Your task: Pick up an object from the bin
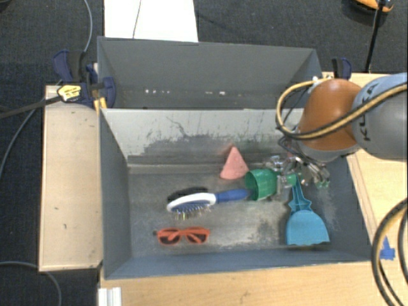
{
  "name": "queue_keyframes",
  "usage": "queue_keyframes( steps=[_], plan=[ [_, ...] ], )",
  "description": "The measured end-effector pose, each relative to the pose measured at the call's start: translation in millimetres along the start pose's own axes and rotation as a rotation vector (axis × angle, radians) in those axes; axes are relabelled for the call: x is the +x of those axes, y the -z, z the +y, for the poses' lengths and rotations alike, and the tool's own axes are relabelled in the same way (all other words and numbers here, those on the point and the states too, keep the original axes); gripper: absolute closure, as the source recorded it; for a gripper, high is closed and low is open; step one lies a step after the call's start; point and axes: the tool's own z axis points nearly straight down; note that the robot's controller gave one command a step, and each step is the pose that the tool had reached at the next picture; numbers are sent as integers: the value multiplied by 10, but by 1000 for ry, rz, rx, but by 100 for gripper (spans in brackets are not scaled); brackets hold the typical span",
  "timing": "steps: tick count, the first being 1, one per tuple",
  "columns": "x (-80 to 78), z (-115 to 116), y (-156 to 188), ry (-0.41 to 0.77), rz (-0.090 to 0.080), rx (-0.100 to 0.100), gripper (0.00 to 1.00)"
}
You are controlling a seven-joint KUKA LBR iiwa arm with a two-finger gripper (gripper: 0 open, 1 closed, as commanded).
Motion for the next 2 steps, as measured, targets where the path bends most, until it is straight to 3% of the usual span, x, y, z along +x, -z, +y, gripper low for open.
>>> queue_keyframes(
  steps=[2],
  plan=[
    [-1, 3, 78, 1, -2, 0, 100]
  ],
)
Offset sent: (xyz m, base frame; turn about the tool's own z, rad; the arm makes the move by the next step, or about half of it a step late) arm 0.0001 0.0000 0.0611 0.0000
